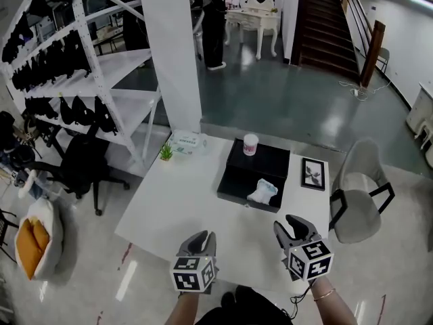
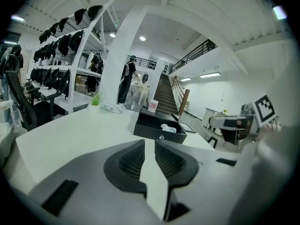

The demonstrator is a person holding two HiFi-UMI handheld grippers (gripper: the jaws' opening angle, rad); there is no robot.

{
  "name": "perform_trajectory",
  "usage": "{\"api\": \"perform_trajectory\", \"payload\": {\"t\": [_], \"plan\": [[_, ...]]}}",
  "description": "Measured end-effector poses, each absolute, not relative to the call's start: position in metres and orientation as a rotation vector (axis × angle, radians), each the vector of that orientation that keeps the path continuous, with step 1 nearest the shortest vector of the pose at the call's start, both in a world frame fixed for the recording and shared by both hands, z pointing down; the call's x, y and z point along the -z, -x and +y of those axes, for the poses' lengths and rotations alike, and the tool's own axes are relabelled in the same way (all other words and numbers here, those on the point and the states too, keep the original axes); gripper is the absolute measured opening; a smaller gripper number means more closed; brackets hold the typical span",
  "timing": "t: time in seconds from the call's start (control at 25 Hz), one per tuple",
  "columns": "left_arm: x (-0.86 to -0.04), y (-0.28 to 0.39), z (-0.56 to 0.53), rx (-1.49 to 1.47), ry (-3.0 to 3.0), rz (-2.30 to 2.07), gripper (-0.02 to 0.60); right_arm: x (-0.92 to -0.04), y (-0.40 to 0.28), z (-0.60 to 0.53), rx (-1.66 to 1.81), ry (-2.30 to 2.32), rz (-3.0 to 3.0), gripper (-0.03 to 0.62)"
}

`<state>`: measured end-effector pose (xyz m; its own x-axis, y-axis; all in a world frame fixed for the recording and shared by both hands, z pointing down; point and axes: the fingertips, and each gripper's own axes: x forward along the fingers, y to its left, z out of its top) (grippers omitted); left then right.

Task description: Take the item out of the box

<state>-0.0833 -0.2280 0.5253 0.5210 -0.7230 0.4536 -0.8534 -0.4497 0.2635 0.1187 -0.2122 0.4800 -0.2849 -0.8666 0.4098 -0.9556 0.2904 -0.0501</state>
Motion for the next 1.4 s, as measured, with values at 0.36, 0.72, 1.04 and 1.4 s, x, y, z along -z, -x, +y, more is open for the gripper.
{"api": "perform_trajectory", "payload": {"t": [0.36, 0.72, 1.04, 1.4], "plan": [[-0.524, 0.068, -0.259, -0.388, -2.288, -1.321, 0.063, -0.486, -0.144, -0.26, -0.316, -1.533, -2.247, 0.152], [-0.532, 0.061, -0.278, -0.404, -2.25, -1.352, 0.063, -0.51, -0.146, -0.308, -0.308, -1.371, -2.239, 0.153], [-0.541, 0.063, -0.287, -0.411, -2.2, -1.385, 0.063, -0.536, -0.14, -0.34, -0.411, -1.331, -2.233, 0.176], [-0.55, 0.07, -0.291, -0.417, -2.146, -1.419, 0.063, -0.56, -0.127, -0.362, -0.456, -1.277, -2.213, 0.205]]}}
